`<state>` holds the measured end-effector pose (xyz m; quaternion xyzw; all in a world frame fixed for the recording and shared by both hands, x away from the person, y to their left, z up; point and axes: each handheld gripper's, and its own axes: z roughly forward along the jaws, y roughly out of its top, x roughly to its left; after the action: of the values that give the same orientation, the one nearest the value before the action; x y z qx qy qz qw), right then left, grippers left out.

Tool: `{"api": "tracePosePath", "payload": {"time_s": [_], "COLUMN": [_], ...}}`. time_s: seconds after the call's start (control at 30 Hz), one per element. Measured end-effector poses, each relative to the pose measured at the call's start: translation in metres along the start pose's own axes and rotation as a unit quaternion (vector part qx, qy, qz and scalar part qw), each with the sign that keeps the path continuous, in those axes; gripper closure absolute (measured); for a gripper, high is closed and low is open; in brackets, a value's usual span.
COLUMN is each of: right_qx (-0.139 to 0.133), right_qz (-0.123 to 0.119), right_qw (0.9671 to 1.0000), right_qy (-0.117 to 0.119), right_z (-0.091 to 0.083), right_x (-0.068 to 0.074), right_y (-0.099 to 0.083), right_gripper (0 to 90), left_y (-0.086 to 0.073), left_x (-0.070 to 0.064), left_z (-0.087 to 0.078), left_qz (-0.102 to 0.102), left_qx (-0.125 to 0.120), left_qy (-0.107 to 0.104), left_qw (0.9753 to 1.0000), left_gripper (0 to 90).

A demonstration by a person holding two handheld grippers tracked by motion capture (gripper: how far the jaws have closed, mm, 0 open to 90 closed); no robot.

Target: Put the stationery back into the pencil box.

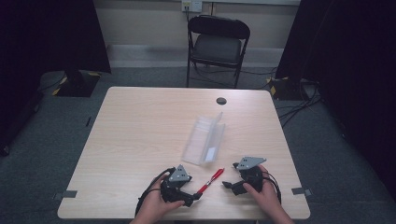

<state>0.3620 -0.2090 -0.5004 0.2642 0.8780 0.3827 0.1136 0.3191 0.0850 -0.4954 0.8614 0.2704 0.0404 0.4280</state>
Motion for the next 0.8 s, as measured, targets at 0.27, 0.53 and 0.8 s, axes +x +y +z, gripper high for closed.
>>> {"api": "tracePosePath", "payload": {"time_s": [0.27, 0.53, 0.8], "right_qx": [0.000, 0.000, 0.000], "right_qz": [0.000, 0.000, 0.003], "right_qw": [1.0000, 1.0000, 1.0000], "right_qy": [-0.001, 0.000, -0.004], "right_z": [0.000, 0.000, 0.000], "right_x": [0.000, 0.000, 0.001], "right_y": [0.000, 0.000, 0.000], "right_gripper": [12.6, 12.6, 12.6], "left_y": [0.005, 0.006, 0.007], "left_x": [-0.006, -0.012, -0.013], "left_z": [0.005, 0.014, 0.012], "left_qz": [0.007, 0.013, 0.023], "left_qx": [-0.008, -0.001, 0.016], "left_qy": [-0.005, -0.002, -0.001], "left_qw": [0.9999, 0.9999, 0.9996], "left_gripper": [26.4, 41.0, 74.9]}}
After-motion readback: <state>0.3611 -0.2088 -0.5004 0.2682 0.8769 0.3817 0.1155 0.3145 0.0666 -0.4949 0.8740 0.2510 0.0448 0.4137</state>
